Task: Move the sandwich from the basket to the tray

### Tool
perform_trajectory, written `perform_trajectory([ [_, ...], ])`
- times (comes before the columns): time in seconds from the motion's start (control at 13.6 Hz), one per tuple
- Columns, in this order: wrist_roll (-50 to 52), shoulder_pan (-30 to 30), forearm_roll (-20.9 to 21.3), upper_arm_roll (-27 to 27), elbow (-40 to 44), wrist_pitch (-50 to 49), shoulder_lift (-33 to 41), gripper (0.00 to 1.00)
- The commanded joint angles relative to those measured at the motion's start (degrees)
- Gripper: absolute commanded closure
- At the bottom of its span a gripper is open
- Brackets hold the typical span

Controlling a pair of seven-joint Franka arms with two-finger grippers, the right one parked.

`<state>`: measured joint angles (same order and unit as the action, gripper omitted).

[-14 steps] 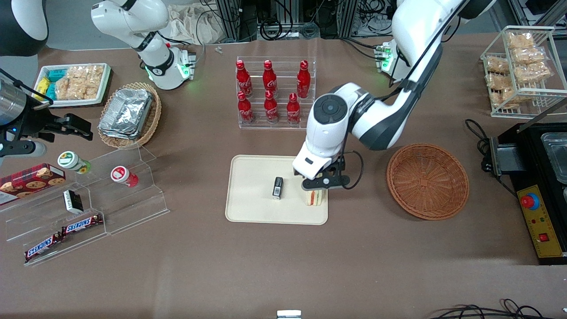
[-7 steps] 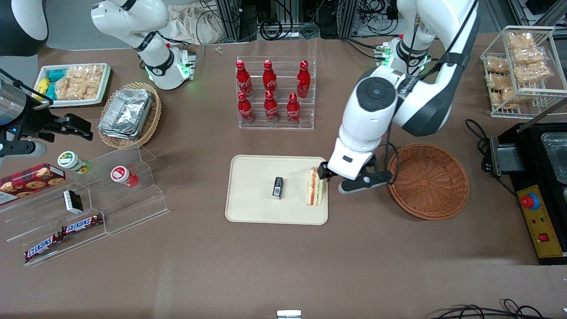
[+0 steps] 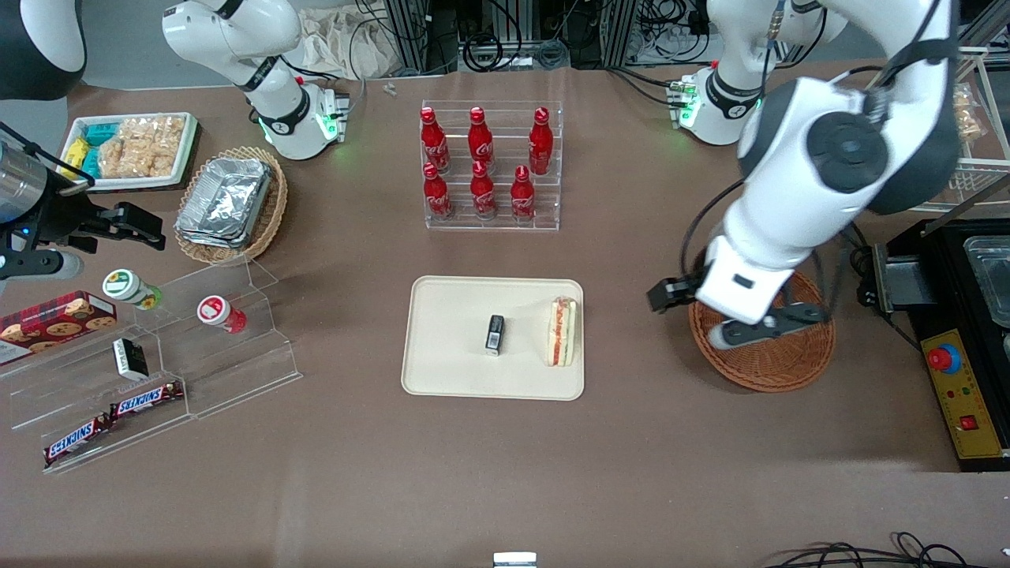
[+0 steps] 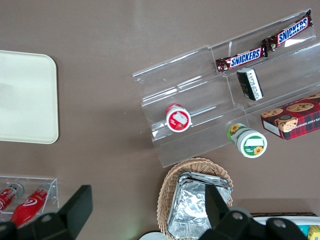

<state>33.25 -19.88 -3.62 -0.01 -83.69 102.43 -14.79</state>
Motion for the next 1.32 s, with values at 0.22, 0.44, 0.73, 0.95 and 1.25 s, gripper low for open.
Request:
perform_trajectory([
  [0.22,-10.03,-0.16,-1.65,6.6,-0.86,-8.9,5.47,0.01],
  [0.44,-12.06,-0.42,-1.56,9.93,-1.3,-10.05,7.75,0.01],
  [0.73,-12.33,-0.16,-1.56,10.65,-1.21,-10.76,9.51,0.01],
  [0.95,-14.42,-0.07,-0.95,10.65,-1.3,-11.9,10.66,0.01],
  [1.25,-15.4,6.77,-1.12,6.18,-1.12,-12.34,11.19,0.01],
])
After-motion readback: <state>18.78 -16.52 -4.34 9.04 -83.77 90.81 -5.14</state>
